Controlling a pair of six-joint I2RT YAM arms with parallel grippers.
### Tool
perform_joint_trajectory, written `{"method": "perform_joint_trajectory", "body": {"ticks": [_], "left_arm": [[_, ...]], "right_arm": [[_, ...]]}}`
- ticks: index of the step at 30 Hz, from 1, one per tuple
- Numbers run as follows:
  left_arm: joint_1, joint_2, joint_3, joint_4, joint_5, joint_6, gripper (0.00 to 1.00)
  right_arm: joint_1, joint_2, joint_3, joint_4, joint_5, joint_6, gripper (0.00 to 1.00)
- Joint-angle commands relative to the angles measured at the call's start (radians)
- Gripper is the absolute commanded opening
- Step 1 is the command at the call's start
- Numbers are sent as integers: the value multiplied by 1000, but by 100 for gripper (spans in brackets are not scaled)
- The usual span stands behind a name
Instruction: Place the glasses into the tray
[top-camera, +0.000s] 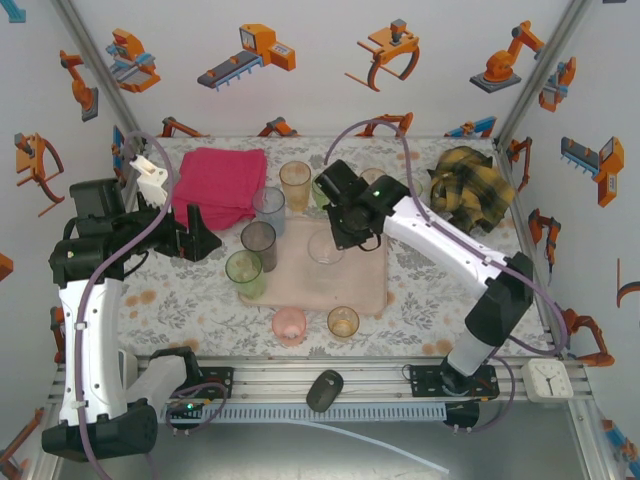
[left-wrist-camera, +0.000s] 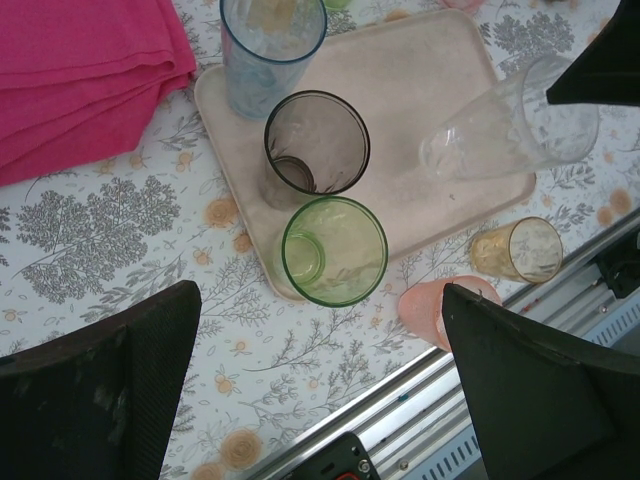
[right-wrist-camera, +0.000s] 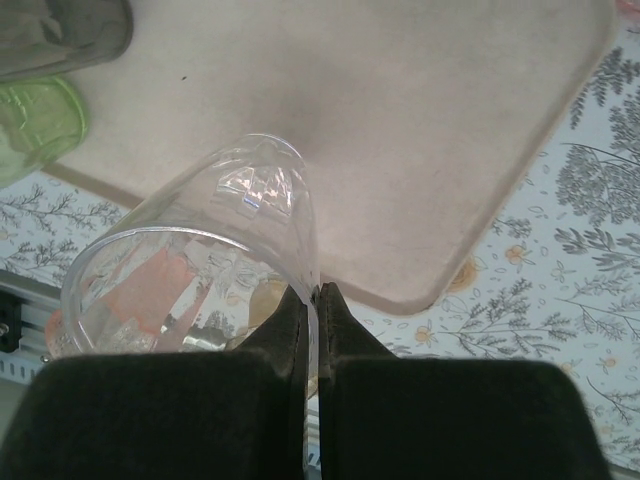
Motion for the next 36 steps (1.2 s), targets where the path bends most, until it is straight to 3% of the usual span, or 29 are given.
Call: {"method": "perform_joint_trajectory", "body": {"ticks": [1, 11, 36], "left_arm": [[9, 0, -10, 16, 25, -12, 100], [18, -6, -22, 20, 30, -17, 100], [28, -19, -43, 33, 44, -29, 99]], "right_arm": [[53, 15, 49, 34, 14, -15, 0], [146, 124, 104, 53, 29, -26, 0], [179, 224, 142, 89, -24, -23, 1]]}}
